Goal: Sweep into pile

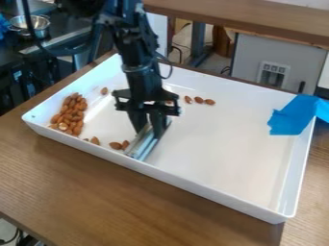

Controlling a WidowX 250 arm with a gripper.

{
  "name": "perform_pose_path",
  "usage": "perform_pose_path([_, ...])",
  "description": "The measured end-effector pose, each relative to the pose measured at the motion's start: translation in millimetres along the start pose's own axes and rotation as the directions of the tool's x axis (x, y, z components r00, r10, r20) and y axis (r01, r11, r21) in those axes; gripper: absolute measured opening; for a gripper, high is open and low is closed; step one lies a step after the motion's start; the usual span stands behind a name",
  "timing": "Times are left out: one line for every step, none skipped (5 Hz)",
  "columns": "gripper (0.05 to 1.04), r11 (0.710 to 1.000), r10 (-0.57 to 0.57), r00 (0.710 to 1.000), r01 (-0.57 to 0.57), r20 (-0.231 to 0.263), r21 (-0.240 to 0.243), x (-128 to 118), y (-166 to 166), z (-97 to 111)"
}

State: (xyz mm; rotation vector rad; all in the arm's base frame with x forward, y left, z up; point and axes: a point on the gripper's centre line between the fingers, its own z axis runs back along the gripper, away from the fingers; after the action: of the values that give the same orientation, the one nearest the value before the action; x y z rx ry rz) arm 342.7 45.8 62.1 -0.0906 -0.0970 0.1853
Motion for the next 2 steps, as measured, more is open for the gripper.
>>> perform_pose_path([0.37, 1.0, 0.029, 1.0, -0.029, 0.008, 0.009, 1, 35, 5])
perform_pose_path([0.37, 1.0, 0.016, 0.999, -0.016, 0.032, 0.022, 2, 56, 5])
